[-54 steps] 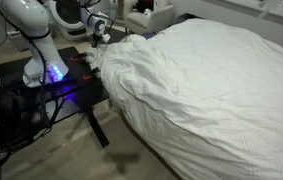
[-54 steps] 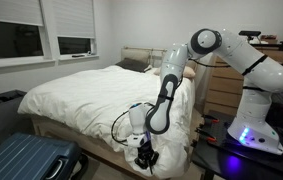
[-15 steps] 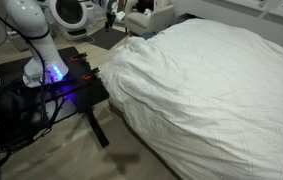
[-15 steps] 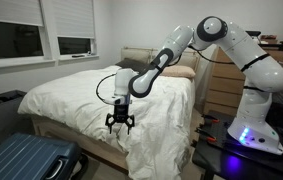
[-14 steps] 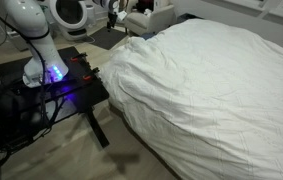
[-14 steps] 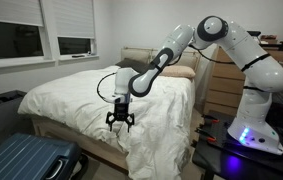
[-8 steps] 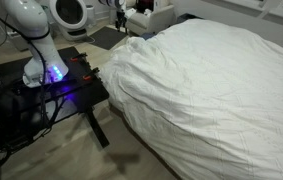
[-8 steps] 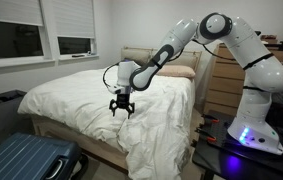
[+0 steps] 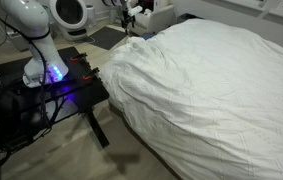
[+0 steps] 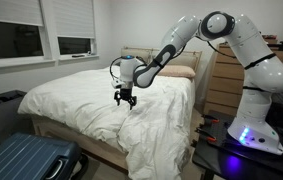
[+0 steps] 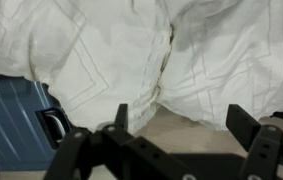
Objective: Lay the duvet flat on the bottom right side of the bed
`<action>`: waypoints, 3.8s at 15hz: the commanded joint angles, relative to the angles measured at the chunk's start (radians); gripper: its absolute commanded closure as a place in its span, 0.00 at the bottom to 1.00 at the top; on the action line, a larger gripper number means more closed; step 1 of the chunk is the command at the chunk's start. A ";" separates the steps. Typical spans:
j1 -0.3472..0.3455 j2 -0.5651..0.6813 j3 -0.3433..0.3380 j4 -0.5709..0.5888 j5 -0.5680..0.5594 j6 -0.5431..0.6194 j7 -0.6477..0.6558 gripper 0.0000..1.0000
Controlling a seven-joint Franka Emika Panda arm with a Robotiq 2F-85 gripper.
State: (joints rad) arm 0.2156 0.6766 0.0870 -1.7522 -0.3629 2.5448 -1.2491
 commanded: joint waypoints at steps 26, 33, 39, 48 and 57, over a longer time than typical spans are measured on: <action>-0.099 0.135 -0.085 0.012 -0.167 -0.055 0.151 0.57; -0.151 0.132 -0.015 0.009 -0.082 -0.080 0.090 1.00; -0.229 0.139 0.143 -0.002 0.090 -0.173 -0.125 0.99; -0.252 0.165 0.216 0.075 0.300 -0.485 -0.399 0.99; -0.213 0.150 0.236 0.173 0.358 -0.725 -0.624 0.99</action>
State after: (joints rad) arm -0.0285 0.8305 0.2646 -1.6092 -0.1042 1.9279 -1.8308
